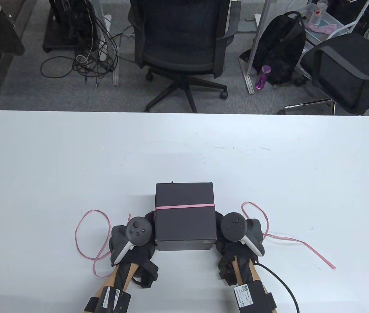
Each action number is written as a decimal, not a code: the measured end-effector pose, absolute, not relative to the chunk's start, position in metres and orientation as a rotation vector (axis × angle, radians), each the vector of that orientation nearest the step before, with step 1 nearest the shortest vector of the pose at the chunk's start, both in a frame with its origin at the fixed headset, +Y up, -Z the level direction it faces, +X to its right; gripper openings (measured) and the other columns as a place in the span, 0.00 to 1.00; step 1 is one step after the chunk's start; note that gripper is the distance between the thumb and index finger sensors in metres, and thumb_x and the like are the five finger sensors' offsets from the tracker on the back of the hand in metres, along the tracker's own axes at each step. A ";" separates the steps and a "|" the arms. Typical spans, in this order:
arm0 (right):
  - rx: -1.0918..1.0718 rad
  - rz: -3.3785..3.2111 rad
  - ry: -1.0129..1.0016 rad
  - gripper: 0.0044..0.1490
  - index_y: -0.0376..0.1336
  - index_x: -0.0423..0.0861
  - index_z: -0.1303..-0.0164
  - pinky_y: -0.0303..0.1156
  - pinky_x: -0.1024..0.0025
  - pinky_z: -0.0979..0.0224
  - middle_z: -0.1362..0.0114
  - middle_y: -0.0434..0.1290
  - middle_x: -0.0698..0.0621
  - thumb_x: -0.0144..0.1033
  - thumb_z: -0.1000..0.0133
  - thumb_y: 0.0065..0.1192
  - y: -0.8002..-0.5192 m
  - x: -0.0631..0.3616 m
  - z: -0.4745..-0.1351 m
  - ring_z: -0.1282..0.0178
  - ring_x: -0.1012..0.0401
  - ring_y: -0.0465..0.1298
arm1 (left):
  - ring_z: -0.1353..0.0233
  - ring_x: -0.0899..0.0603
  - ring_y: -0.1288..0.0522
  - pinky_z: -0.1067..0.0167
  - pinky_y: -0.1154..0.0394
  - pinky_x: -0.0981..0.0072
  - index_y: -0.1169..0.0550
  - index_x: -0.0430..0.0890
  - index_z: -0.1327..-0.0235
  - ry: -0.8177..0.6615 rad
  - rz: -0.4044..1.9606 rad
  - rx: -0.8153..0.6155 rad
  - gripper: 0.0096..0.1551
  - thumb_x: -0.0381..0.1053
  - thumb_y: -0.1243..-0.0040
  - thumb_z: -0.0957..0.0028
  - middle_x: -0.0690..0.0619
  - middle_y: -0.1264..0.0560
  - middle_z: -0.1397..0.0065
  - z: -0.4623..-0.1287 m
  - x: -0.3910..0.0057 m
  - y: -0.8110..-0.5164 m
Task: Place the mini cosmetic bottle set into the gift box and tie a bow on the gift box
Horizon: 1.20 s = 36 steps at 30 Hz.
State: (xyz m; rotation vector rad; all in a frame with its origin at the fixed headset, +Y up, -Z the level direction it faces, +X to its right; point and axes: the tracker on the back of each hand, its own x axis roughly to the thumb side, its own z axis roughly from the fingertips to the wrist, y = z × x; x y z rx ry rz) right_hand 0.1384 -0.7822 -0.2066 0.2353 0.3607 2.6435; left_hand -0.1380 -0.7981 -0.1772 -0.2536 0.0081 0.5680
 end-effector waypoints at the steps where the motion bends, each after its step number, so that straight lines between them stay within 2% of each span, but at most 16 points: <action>1: 0.231 2.644 0.377 0.31 0.55 0.35 0.21 0.78 0.70 0.71 0.57 0.79 0.44 0.31 0.35 0.45 -0.784 0.138 -0.207 0.78 0.66 0.76 | 0.68 0.56 0.19 0.65 0.18 0.65 0.38 0.45 0.21 0.007 0.566 -0.258 0.27 0.49 0.60 0.34 0.47 0.24 0.35 -0.177 -0.138 -0.799; 4: 0.222 2.655 0.461 0.31 0.54 0.35 0.20 0.78 0.70 0.71 0.56 0.79 0.44 0.31 0.34 0.46 -0.788 0.137 -0.207 0.78 0.66 0.76 | 0.68 0.56 0.19 0.65 0.18 0.65 0.37 0.45 0.22 0.008 0.561 -0.253 0.27 0.49 0.60 0.34 0.48 0.24 0.35 -0.178 -0.138 -0.799; 12: 0.218 2.684 0.474 0.32 0.53 0.36 0.20 0.78 0.70 0.70 0.56 0.79 0.43 0.31 0.34 0.45 -0.791 0.135 -0.206 0.77 0.66 0.76 | 0.66 0.55 0.19 0.63 0.18 0.64 0.38 0.44 0.20 0.022 0.569 -0.304 0.28 0.48 0.60 0.33 0.47 0.26 0.32 -0.178 -0.136 -0.799; 16: 0.204 2.676 0.481 0.33 0.50 0.38 0.18 0.78 0.69 0.70 0.55 0.79 0.42 0.30 0.34 0.44 -0.791 0.134 -0.205 0.77 0.65 0.76 | 0.68 0.57 0.20 0.67 0.19 0.68 0.39 0.45 0.19 0.020 0.630 -0.292 0.29 0.49 0.63 0.33 0.45 0.26 0.32 -0.176 -0.139 -0.802; 20: 0.173 2.546 0.460 0.34 0.44 0.41 0.17 0.79 0.71 0.71 0.48 0.79 0.39 0.31 0.34 0.41 -0.786 0.136 -0.205 0.77 0.67 0.76 | 0.69 0.59 0.21 0.68 0.19 0.71 0.52 0.53 0.14 0.030 0.819 -0.329 0.32 0.52 0.69 0.32 0.39 0.29 0.29 -0.175 -0.148 -0.802; 22: 0.127 2.381 0.424 0.33 0.44 0.44 0.17 0.79 0.72 0.71 0.46 0.79 0.36 0.32 0.34 0.40 -0.785 0.141 -0.205 0.77 0.67 0.76 | 0.70 0.61 0.22 0.69 0.19 0.73 0.59 0.59 0.15 0.006 0.931 -0.370 0.33 0.55 0.72 0.33 0.36 0.29 0.28 -0.175 -0.154 -0.801; 24: 0.082 2.182 0.428 0.33 0.42 0.48 0.16 0.78 0.73 0.71 0.43 0.78 0.32 0.33 0.33 0.39 -0.787 0.146 -0.204 0.76 0.67 0.76 | 0.71 0.61 0.23 0.70 0.20 0.73 0.61 0.62 0.16 -0.008 1.088 -0.393 0.33 0.57 0.73 0.33 0.35 0.28 0.28 -0.175 -0.158 -0.799; 27: 0.095 1.984 0.478 0.34 0.39 0.54 0.16 0.78 0.74 0.70 0.39 0.75 0.28 0.37 0.33 0.37 -0.789 0.149 -0.205 0.75 0.68 0.76 | 0.70 0.61 0.23 0.69 0.20 0.73 0.59 0.64 0.16 -0.032 1.209 -0.391 0.33 0.60 0.73 0.33 0.33 0.29 0.29 -0.174 -0.163 -0.797; 31: 0.146 1.845 0.549 0.34 0.34 0.57 0.16 0.77 0.76 0.68 0.35 0.71 0.27 0.40 0.32 0.33 -0.792 0.148 -0.205 0.73 0.69 0.75 | 0.71 0.61 0.24 0.70 0.21 0.73 0.56 0.65 0.15 -0.041 1.294 -0.352 0.33 0.63 0.70 0.33 0.34 0.28 0.29 -0.174 -0.172 -0.799; 33: 0.162 1.798 0.536 0.34 0.34 0.57 0.16 0.77 0.76 0.68 0.36 0.70 0.27 0.41 0.32 0.32 -0.793 0.147 -0.204 0.73 0.69 0.75 | 0.71 0.61 0.24 0.70 0.21 0.74 0.52 0.64 0.14 -0.039 1.362 -0.337 0.32 0.62 0.65 0.32 0.34 0.27 0.30 -0.174 -0.178 -0.799; 36: 0.185 1.750 0.537 0.34 0.33 0.57 0.16 0.77 0.77 0.68 0.37 0.70 0.28 0.42 0.32 0.32 -0.793 0.145 -0.203 0.73 0.70 0.75 | 0.72 0.61 0.23 0.71 0.20 0.74 0.47 0.63 0.15 -0.040 1.411 -0.313 0.31 0.55 0.57 0.31 0.37 0.25 0.32 -0.175 -0.184 -0.799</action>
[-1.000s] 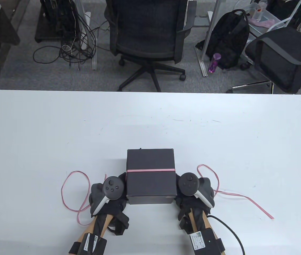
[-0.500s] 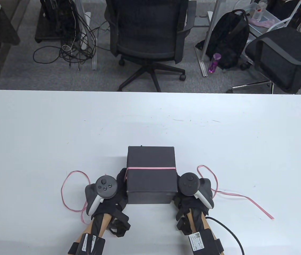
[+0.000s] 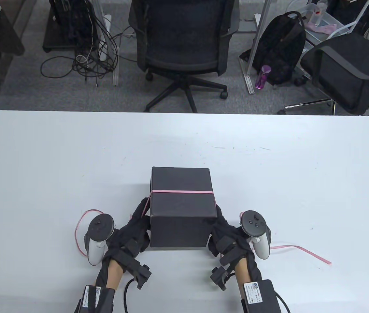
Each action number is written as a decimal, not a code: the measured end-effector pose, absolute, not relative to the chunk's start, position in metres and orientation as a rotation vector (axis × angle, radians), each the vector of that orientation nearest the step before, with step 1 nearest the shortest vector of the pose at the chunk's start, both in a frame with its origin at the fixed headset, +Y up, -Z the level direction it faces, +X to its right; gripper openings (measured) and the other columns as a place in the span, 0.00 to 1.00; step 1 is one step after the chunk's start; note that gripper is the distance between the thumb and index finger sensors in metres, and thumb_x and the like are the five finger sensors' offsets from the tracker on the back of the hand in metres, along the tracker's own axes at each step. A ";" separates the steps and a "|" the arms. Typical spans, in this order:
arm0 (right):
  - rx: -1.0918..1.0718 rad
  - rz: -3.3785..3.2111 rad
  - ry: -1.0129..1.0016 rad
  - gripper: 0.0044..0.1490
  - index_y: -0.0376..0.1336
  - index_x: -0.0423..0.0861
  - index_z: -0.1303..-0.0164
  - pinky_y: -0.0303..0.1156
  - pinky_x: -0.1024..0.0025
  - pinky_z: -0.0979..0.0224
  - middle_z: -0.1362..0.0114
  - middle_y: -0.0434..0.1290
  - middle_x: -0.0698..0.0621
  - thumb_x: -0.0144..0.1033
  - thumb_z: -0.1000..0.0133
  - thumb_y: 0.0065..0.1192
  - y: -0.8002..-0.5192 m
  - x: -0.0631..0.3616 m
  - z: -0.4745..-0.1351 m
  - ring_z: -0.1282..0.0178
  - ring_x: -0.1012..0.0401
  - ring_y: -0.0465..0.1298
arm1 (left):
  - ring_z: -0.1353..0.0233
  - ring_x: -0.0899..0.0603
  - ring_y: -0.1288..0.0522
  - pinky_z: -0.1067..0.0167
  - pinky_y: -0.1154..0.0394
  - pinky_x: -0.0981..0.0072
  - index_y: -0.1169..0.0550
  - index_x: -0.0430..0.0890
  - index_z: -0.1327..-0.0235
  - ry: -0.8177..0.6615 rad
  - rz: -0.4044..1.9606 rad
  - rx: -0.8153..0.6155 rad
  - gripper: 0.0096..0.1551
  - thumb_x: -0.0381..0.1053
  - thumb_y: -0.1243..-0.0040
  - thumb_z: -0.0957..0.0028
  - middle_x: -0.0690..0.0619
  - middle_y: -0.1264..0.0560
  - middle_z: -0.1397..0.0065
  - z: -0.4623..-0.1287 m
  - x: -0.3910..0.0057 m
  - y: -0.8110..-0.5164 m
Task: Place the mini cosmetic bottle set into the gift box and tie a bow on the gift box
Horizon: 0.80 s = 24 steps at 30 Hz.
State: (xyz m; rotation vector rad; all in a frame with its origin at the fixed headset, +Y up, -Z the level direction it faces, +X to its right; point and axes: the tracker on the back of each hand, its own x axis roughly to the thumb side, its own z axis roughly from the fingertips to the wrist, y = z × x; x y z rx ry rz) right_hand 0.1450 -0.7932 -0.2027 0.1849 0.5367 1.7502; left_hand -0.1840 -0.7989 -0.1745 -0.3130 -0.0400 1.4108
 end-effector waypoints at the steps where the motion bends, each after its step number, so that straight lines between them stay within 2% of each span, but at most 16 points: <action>1: 0.188 1.739 0.532 0.34 0.33 0.57 0.15 0.77 0.77 0.68 0.37 0.70 0.28 0.43 0.32 0.32 -0.793 0.145 -0.202 0.73 0.70 0.75 | 0.73 0.61 0.23 0.71 0.20 0.73 0.46 0.62 0.15 -0.045 1.417 -0.310 0.32 0.53 0.55 0.32 0.38 0.25 0.33 -0.175 -0.185 -0.799; 4: 0.194 1.681 0.517 0.35 0.33 0.57 0.15 0.77 0.78 0.68 0.39 0.70 0.29 0.43 0.32 0.32 -0.791 0.145 -0.201 0.73 0.70 0.74 | 0.73 0.61 0.23 0.72 0.20 0.73 0.46 0.61 0.17 -0.075 1.436 -0.316 0.35 0.45 0.50 0.35 0.41 0.24 0.33 -0.176 -0.186 -0.798; 7: 0.189 1.646 0.473 0.35 0.35 0.56 0.15 0.77 0.78 0.69 0.44 0.72 0.31 0.43 0.32 0.33 -0.788 0.147 -0.201 0.74 0.71 0.74 | 0.74 0.59 0.22 0.73 0.20 0.72 0.46 0.63 0.19 -0.112 1.404 -0.335 0.39 0.42 0.45 0.38 0.47 0.22 0.33 -0.177 -0.185 -0.796; 11: 0.197 1.600 0.456 0.35 0.36 0.55 0.14 0.77 0.79 0.70 0.46 0.73 0.34 0.43 0.31 0.34 -0.785 0.148 -0.200 0.75 0.71 0.74 | 0.75 0.59 0.21 0.72 0.19 0.73 0.48 0.67 0.22 -0.176 1.315 -0.283 0.45 0.42 0.38 0.43 0.56 0.21 0.34 -0.177 -0.184 -0.790; 15: 0.217 1.562 0.436 0.35 0.36 0.54 0.14 0.77 0.79 0.70 0.47 0.74 0.34 0.42 0.31 0.35 -0.780 0.148 -0.199 0.75 0.71 0.74 | 0.74 0.59 0.21 0.71 0.19 0.74 0.55 0.66 0.22 -0.241 1.219 -0.250 0.55 0.47 0.30 0.48 0.60 0.23 0.32 -0.176 -0.178 -0.784; 18: 0.288 1.545 0.398 0.35 0.36 0.52 0.14 0.77 0.79 0.71 0.48 0.74 0.33 0.34 0.29 0.40 -0.776 0.149 -0.200 0.76 0.71 0.74 | 0.74 0.59 0.21 0.71 0.19 0.75 0.56 0.65 0.22 -0.231 1.171 -0.196 0.57 0.50 0.30 0.49 0.60 0.24 0.32 -0.174 -0.175 -0.781; 20: 0.328 1.586 0.391 0.39 0.36 0.50 0.15 0.77 0.77 0.71 0.46 0.74 0.33 0.26 0.32 0.46 -0.769 0.149 -0.200 0.76 0.70 0.74 | 0.74 0.59 0.21 0.71 0.19 0.74 0.57 0.64 0.22 -0.223 1.161 -0.156 0.56 0.50 0.31 0.48 0.59 0.24 0.31 -0.172 -0.173 -0.780; 24: 0.479 1.915 0.272 0.45 0.34 0.39 0.18 0.77 0.77 0.73 0.41 0.76 0.38 0.21 0.38 0.53 -0.751 0.146 -0.199 0.78 0.69 0.75 | 0.74 0.59 0.21 0.70 0.19 0.74 0.57 0.62 0.21 -0.217 1.120 -0.140 0.54 0.49 0.34 0.46 0.59 0.25 0.30 -0.171 -0.172 -0.777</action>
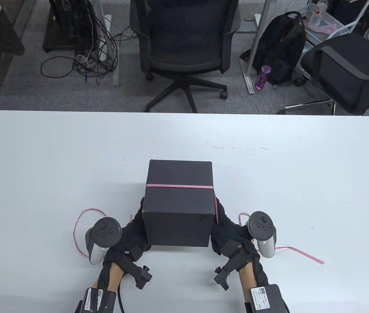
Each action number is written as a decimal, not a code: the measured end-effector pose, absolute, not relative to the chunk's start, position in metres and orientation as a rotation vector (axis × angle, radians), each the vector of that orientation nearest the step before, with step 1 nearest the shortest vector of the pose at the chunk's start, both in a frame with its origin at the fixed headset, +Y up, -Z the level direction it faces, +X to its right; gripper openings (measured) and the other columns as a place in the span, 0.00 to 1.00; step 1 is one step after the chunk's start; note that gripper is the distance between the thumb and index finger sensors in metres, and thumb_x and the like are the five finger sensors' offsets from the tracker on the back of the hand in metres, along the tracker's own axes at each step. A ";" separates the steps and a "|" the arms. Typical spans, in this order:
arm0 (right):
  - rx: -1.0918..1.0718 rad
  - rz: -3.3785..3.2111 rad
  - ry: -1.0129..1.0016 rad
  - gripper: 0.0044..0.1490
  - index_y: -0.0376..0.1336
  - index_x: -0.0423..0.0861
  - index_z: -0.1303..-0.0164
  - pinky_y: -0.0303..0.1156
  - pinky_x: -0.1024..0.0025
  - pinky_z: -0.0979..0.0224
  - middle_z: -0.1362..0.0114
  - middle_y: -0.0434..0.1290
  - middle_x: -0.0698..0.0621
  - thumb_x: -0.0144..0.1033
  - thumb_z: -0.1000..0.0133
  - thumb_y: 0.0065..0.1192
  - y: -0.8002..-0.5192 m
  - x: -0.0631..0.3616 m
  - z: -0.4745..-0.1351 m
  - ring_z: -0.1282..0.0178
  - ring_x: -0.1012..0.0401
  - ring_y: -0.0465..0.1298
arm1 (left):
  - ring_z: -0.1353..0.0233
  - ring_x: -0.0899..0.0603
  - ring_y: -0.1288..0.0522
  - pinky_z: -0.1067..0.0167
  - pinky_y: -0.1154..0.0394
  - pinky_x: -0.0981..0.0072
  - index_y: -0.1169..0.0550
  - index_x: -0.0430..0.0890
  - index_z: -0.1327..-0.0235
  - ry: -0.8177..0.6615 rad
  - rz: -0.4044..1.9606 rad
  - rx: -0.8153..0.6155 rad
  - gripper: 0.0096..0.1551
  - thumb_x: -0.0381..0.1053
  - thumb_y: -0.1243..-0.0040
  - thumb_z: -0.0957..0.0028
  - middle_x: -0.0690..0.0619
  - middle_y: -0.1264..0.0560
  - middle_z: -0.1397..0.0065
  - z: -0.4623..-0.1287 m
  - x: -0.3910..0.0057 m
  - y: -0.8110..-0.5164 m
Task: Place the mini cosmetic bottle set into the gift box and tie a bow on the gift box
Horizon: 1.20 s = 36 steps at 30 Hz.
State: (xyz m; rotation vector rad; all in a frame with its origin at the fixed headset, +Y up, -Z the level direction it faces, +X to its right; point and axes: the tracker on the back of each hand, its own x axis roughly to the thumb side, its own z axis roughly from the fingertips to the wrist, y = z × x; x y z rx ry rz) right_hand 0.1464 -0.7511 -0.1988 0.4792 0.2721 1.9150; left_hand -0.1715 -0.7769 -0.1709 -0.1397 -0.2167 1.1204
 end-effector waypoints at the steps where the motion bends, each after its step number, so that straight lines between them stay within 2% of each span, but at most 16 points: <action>1: 0.522 2.034 0.202 0.46 0.35 0.36 0.19 0.77 0.77 0.73 0.41 0.77 0.40 0.21 0.40 0.55 -0.745 0.145 -0.198 0.79 0.69 0.75 | 0.73 0.59 0.21 0.70 0.19 0.74 0.57 0.62 0.21 -0.213 1.107 -0.133 0.54 0.49 0.34 0.46 0.59 0.25 0.30 -0.171 -0.171 -0.776; 8: 0.657 2.401 0.016 0.55 0.36 0.30 0.21 0.78 0.77 0.72 0.37 0.78 0.46 0.22 0.46 0.68 -0.733 0.137 -0.190 0.79 0.69 0.76 | 0.73 0.59 0.21 0.70 0.19 0.73 0.57 0.59 0.21 -0.221 1.057 -0.088 0.51 0.48 0.36 0.44 0.59 0.27 0.29 -0.169 -0.167 -0.773; 13: 0.687 2.575 -0.193 0.62 0.38 0.28 0.23 0.78 0.77 0.74 0.41 0.80 0.50 0.38 0.50 0.73 -0.731 0.130 -0.184 0.80 0.69 0.76 | 0.73 0.58 0.21 0.70 0.20 0.72 0.57 0.57 0.21 -0.231 0.978 -0.039 0.50 0.49 0.38 0.44 0.58 0.27 0.28 -0.167 -0.164 -0.769; 14: 0.697 2.616 -0.230 0.63 0.39 0.27 0.23 0.78 0.77 0.74 0.43 0.81 0.51 0.42 0.51 0.73 -0.731 0.129 -0.183 0.80 0.69 0.76 | 0.73 0.58 0.21 0.70 0.20 0.72 0.56 0.56 0.21 -0.232 0.962 -0.024 0.49 0.49 0.38 0.44 0.58 0.26 0.29 -0.166 -0.163 -0.768; 16: 0.711 2.704 -0.355 0.61 0.43 0.27 0.24 0.78 0.77 0.76 0.58 0.82 0.52 0.46 0.52 0.70 -0.729 0.126 -0.179 0.82 0.70 0.76 | 0.73 0.57 0.21 0.70 0.20 0.71 0.54 0.55 0.21 -0.224 0.905 0.004 0.47 0.50 0.40 0.44 0.58 0.25 0.30 -0.165 -0.161 -0.766; 18: 0.724 2.812 -0.474 0.58 0.46 0.26 0.25 0.77 0.77 0.78 0.65 0.80 0.52 0.47 0.51 0.68 -0.727 0.122 -0.175 0.83 0.69 0.75 | 0.73 0.57 0.21 0.70 0.20 0.71 0.53 0.51 0.21 -0.239 0.766 0.064 0.46 0.51 0.41 0.43 0.59 0.24 0.32 -0.163 -0.158 -0.764; 21: 0.725 2.900 -0.545 0.54 0.51 0.25 0.25 0.77 0.76 0.79 0.68 0.79 0.52 0.48 0.50 0.64 -0.728 0.118 -0.173 0.84 0.69 0.74 | 0.74 0.57 0.21 0.71 0.19 0.71 0.51 0.44 0.21 -0.262 0.516 0.162 0.45 0.54 0.43 0.44 0.59 0.22 0.35 -0.158 -0.151 -0.759; 22: 0.720 2.923 -0.553 0.50 0.56 0.26 0.28 0.76 0.75 0.79 0.69 0.79 0.53 0.48 0.49 0.63 -0.728 0.118 -0.173 0.84 0.68 0.74 | 0.74 0.57 0.21 0.71 0.19 0.71 0.50 0.42 0.22 -0.268 0.445 0.191 0.45 0.55 0.44 0.44 0.59 0.21 0.36 -0.157 -0.149 -0.758; 26: 0.704 2.975 -0.595 0.41 0.66 0.35 0.42 0.76 0.75 0.81 0.70 0.78 0.54 0.55 0.53 0.57 -0.728 0.122 -0.173 0.84 0.68 0.73 | 0.75 0.58 0.21 0.73 0.19 0.72 0.44 0.39 0.20 -0.292 0.227 0.268 0.45 0.59 0.47 0.44 0.57 0.19 0.40 -0.153 -0.144 -0.752; 29: 0.683 2.939 -0.608 0.41 0.69 0.40 0.50 0.75 0.74 0.80 0.71 0.78 0.55 0.60 0.58 0.53 -0.724 0.126 -0.174 0.84 0.68 0.73 | 0.75 0.58 0.21 0.72 0.20 0.71 0.39 0.41 0.21 -0.280 0.169 0.287 0.42 0.61 0.49 0.45 0.55 0.19 0.42 -0.152 -0.144 -0.749; 33: 0.687 2.924 -0.605 0.45 0.71 0.40 0.53 0.75 0.74 0.80 0.71 0.79 0.54 0.63 0.61 0.46 -0.720 0.129 -0.174 0.84 0.67 0.73 | 0.74 0.58 0.21 0.72 0.20 0.70 0.29 0.46 0.29 -0.296 0.107 0.305 0.37 0.64 0.53 0.47 0.55 0.18 0.44 -0.152 -0.147 -0.745; 36: 0.749 2.856 -0.491 0.45 0.72 0.40 0.54 0.76 0.73 0.78 0.71 0.79 0.53 0.62 0.60 0.43 -0.719 0.130 -0.175 0.83 0.67 0.73 | 0.74 0.57 0.21 0.72 0.20 0.70 0.24 0.47 0.38 -0.331 0.173 0.290 0.32 0.63 0.54 0.47 0.56 0.17 0.46 -0.152 -0.152 -0.744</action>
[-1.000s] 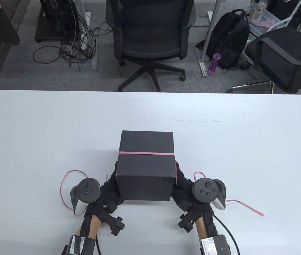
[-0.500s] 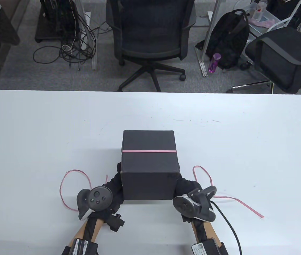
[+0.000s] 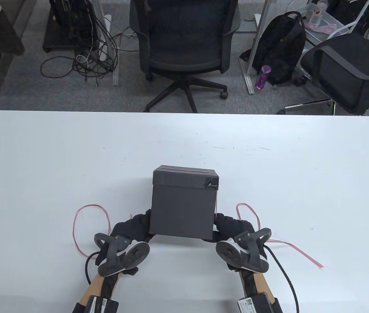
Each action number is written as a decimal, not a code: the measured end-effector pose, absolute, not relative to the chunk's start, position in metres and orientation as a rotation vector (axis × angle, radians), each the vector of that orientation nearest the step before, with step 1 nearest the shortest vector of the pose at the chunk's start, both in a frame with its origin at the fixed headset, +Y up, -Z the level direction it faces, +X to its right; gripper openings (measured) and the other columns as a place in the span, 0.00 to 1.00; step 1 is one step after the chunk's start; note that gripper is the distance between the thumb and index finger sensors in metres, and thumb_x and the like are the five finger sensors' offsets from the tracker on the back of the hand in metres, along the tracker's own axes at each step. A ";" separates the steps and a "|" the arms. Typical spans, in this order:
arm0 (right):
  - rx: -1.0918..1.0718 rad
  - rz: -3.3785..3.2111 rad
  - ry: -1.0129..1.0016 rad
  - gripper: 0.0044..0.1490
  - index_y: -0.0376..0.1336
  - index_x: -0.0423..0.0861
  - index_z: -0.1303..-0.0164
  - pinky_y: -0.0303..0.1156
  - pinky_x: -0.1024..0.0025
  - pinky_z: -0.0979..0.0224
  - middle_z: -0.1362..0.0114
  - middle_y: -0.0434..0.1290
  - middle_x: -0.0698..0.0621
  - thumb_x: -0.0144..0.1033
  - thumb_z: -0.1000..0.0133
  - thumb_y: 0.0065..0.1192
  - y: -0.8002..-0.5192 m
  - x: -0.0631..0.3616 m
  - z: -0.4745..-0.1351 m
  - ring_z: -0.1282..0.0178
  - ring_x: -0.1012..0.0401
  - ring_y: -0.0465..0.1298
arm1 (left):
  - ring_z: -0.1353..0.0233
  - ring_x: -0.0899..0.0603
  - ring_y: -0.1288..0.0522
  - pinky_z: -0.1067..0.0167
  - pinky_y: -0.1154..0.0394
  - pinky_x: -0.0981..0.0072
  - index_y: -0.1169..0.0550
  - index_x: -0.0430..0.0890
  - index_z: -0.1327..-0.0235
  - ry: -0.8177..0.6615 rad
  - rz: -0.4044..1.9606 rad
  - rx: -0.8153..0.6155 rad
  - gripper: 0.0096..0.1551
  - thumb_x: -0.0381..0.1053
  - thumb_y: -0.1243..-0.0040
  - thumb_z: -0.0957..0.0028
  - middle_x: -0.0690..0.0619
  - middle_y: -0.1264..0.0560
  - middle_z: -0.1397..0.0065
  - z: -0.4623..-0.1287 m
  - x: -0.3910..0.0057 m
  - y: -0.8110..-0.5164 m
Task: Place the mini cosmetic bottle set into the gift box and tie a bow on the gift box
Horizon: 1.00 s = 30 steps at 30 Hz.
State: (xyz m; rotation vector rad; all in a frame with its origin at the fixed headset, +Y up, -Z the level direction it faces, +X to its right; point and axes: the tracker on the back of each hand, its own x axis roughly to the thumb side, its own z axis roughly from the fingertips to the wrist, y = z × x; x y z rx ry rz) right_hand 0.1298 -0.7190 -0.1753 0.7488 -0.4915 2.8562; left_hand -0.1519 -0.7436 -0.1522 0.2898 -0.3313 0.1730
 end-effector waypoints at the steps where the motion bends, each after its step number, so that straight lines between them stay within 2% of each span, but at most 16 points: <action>1: 0.740 2.811 -0.498 0.44 0.72 0.40 0.55 0.76 0.73 0.78 0.71 0.79 0.53 0.62 0.59 0.42 -0.718 0.131 -0.176 0.83 0.67 0.74 | 0.74 0.57 0.21 0.72 0.19 0.70 0.23 0.46 0.40 -0.337 0.223 0.304 0.31 0.63 0.54 0.47 0.56 0.17 0.48 -0.152 -0.154 -0.742; 7: 0.686 2.526 -0.494 0.39 0.73 0.35 0.59 0.76 0.72 0.77 0.72 0.80 0.51 0.54 0.44 0.40 -0.706 0.145 -0.176 0.83 0.66 0.74 | 0.74 0.59 0.21 0.71 0.19 0.71 0.20 0.44 0.49 -0.345 0.506 0.374 0.29 0.63 0.54 0.44 0.56 0.17 0.56 -0.147 -0.160 -0.721; 12: 0.578 2.357 -0.553 0.35 0.74 0.33 0.62 0.78 0.72 0.75 0.73 0.80 0.50 0.51 0.38 0.45 -0.695 0.153 -0.174 0.83 0.67 0.75 | 0.76 0.60 0.21 0.73 0.18 0.72 0.18 0.42 0.55 -0.286 0.771 0.362 0.28 0.64 0.50 0.41 0.56 0.18 0.61 -0.143 -0.161 -0.710; 17: 0.412 2.290 -0.465 0.34 0.75 0.33 0.66 0.77 0.73 0.78 0.75 0.79 0.50 0.51 0.38 0.51 -0.695 0.155 -0.174 0.85 0.67 0.74 | 0.77 0.60 0.21 0.74 0.18 0.71 0.17 0.39 0.56 -0.158 0.915 0.211 0.28 0.63 0.49 0.37 0.54 0.17 0.63 -0.142 -0.160 -0.707; 20: 0.323 2.257 -0.291 0.33 0.74 0.31 0.66 0.77 0.73 0.78 0.75 0.78 0.50 0.49 0.35 0.52 -0.695 0.154 -0.175 0.85 0.68 0.74 | 0.78 0.61 0.21 0.76 0.18 0.72 0.17 0.38 0.57 -0.083 0.927 0.130 0.28 0.63 0.49 0.36 0.54 0.17 0.64 -0.143 -0.159 -0.710; 25: 0.250 2.255 -0.086 0.33 0.74 0.28 0.65 0.76 0.73 0.79 0.75 0.78 0.49 0.46 0.33 0.52 -0.702 0.153 -0.178 0.85 0.68 0.73 | 0.80 0.60 0.22 0.78 0.18 0.72 0.16 0.37 0.59 -0.025 0.967 -0.013 0.28 0.61 0.48 0.36 0.52 0.17 0.66 -0.148 -0.161 -0.718; 30: 0.204 2.285 0.034 0.33 0.73 0.27 0.64 0.76 0.73 0.78 0.75 0.77 0.49 0.45 0.32 0.51 -0.707 0.153 -0.180 0.85 0.68 0.73 | 0.80 0.61 0.22 0.78 0.18 0.72 0.16 0.36 0.59 -0.015 0.957 -0.051 0.28 0.61 0.48 0.36 0.52 0.17 0.67 -0.150 -0.159 -0.725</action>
